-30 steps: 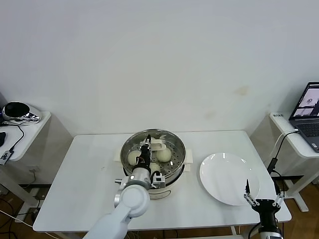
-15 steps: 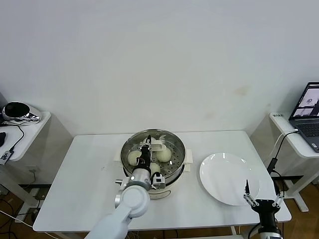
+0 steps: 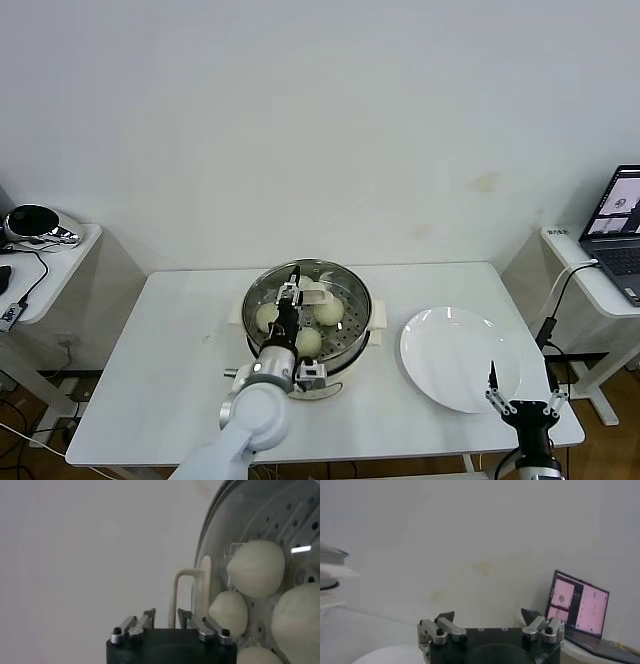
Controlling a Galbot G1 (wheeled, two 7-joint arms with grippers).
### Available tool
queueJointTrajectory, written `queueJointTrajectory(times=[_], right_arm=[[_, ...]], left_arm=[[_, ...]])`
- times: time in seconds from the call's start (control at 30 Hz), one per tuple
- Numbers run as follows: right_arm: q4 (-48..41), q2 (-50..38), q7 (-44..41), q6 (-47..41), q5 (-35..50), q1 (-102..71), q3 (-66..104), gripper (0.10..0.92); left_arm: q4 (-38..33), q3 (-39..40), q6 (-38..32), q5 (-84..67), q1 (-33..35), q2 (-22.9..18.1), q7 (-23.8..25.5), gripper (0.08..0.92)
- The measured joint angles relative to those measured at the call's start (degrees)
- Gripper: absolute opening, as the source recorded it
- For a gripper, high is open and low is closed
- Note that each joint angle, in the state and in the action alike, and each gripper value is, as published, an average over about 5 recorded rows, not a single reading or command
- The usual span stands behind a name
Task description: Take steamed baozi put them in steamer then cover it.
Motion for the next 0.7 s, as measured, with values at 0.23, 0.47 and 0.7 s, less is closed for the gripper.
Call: queueJointTrajectory(times=[0.23, 0.47, 0.7], right_arm=[[0.3, -0.1, 0.0, 0.1, 0.1, -0.4, -0.2, 0.823], [0.6, -0.6, -0.3, -0.3, 0.8, -0.9, -1.2, 0.823], [1.9, -3.6, -1.2, -2.3, 3.6, -3.4, -4.3, 0.823]], left_arm=[[-7.9, -2.9, -2.3, -4.4, 6.2, 2.7, -2.8, 0.744], [-16.1, -11.6, -8.7, -19.2, 18.9, 3.8, -10.2, 0.822], [-19.1, -23.2, -20.9, -44.9, 33.6, 2.9, -18.0, 0.823]])
